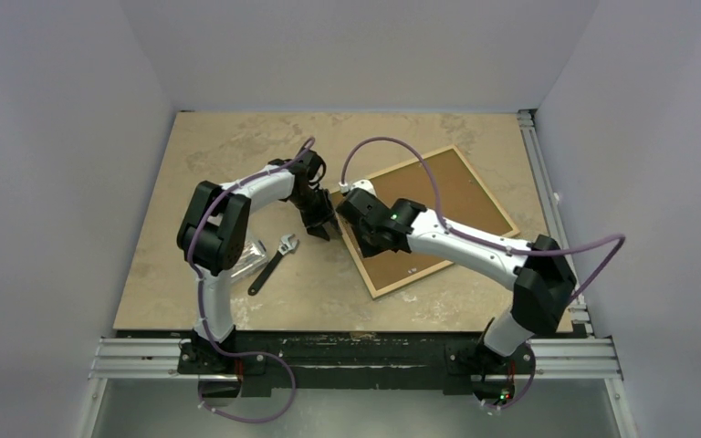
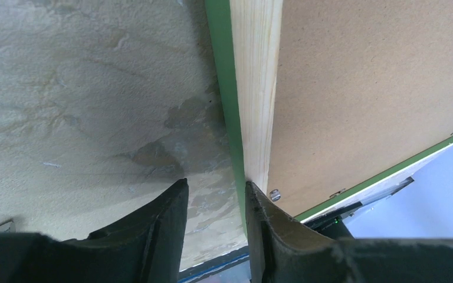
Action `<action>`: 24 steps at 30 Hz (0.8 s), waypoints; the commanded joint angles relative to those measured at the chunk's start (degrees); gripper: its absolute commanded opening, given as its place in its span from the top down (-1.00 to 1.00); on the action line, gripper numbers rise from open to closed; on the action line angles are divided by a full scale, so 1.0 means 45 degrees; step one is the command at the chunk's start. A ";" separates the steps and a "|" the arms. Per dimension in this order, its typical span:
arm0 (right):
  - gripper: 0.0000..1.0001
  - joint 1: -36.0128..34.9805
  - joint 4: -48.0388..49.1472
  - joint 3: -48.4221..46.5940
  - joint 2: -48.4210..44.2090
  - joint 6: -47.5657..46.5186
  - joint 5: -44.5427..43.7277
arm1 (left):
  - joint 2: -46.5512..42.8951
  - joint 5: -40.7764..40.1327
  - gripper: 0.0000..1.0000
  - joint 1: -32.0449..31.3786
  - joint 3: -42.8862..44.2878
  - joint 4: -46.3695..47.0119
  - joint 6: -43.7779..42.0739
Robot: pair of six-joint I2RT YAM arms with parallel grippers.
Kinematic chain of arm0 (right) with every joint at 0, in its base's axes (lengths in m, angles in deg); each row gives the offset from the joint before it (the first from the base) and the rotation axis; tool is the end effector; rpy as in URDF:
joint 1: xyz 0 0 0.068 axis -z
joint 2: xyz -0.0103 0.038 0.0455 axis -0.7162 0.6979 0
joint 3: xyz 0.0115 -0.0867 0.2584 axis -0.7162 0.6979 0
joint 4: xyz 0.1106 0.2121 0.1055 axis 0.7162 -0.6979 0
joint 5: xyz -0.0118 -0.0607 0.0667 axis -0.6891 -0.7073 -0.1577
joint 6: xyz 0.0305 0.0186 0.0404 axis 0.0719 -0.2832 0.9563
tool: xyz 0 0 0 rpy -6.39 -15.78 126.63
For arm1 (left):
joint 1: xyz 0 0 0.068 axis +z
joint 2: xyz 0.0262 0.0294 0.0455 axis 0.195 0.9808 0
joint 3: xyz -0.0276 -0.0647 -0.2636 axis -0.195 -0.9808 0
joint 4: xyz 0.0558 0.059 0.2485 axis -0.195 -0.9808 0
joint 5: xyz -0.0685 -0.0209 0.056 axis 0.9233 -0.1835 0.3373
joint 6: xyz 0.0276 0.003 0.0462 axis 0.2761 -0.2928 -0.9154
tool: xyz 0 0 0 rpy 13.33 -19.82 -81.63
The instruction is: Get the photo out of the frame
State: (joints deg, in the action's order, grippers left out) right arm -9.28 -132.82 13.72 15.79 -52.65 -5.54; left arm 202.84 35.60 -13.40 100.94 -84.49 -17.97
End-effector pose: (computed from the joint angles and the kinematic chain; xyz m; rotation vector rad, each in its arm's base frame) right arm 0.2037 0.2700 0.2599 -0.5345 2.5116 0.0541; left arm 0.3530 -0.1766 0.1532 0.5371 -2.9758 0.6850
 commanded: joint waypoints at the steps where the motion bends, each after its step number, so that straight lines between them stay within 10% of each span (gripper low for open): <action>1: 1.00 0.0016 0.0759 0.0591 -0.2346 0.0498 0.0270 | -0.0428 -0.0289 0.21 0.0027 -0.0068 0.0716 -0.0502; 14: 1.00 0.1021 0.2310 0.3229 -0.4217 -0.0418 0.0847 | -0.4808 0.0188 -0.34 -0.0005 -0.2549 0.2005 -0.1862; 24: 1.00 0.1320 0.2239 0.3830 -0.5481 -0.0593 0.0753 | -0.2737 0.0797 -0.67 0.0049 -0.1503 0.2168 -0.1175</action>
State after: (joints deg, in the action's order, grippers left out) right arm -4.25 -124.08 30.50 -6.41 -54.01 -1.93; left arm 186.18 38.25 -13.31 91.47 -75.77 -24.33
